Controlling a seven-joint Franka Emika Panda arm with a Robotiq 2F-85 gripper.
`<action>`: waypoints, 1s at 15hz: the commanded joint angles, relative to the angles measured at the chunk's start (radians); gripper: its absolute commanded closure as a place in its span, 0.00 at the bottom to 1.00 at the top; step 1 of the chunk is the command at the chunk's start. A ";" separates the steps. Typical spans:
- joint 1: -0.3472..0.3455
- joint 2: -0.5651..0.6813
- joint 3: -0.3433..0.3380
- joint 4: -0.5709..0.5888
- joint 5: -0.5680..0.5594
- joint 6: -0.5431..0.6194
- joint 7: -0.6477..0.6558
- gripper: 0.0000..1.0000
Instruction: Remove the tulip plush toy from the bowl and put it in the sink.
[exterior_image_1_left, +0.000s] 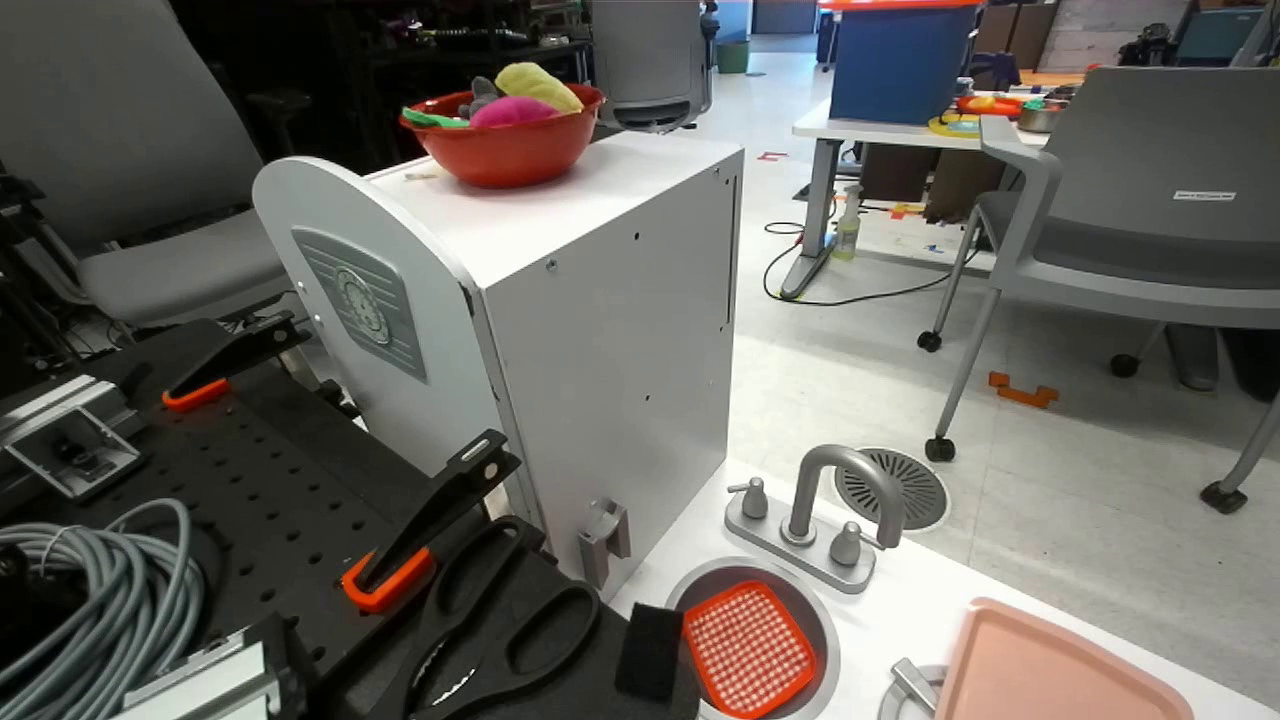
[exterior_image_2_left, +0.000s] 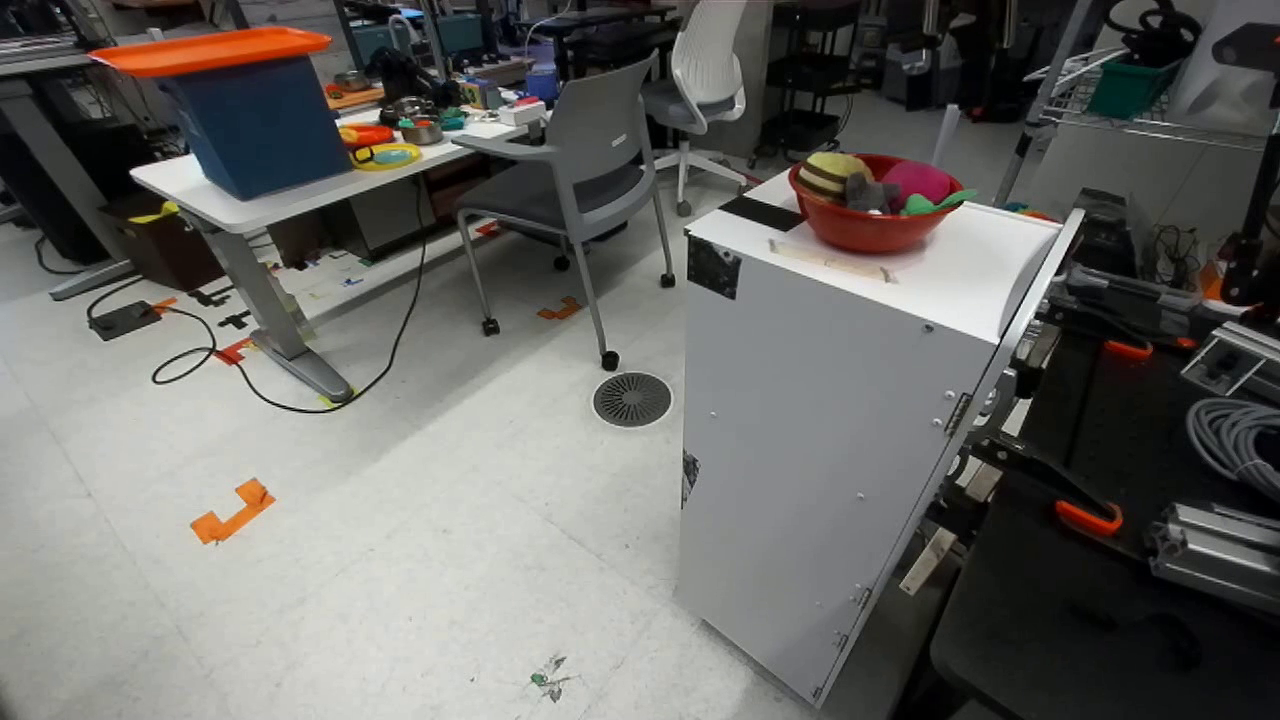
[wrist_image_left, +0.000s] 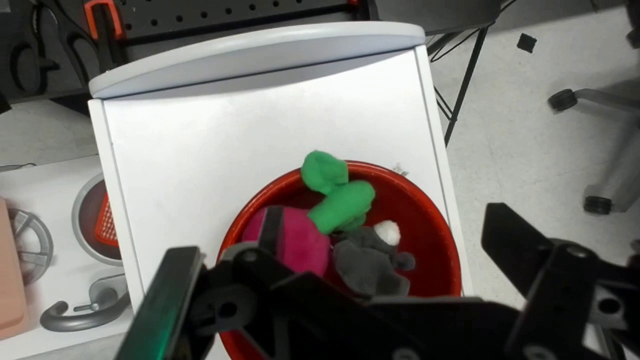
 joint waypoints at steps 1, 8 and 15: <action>0.000 0.010 -0.004 0.007 -0.039 0.017 0.005 0.00; -0.019 0.029 -0.021 -0.005 -0.057 0.141 -0.002 0.00; -0.019 0.107 -0.008 0.046 -0.037 0.182 -0.018 0.00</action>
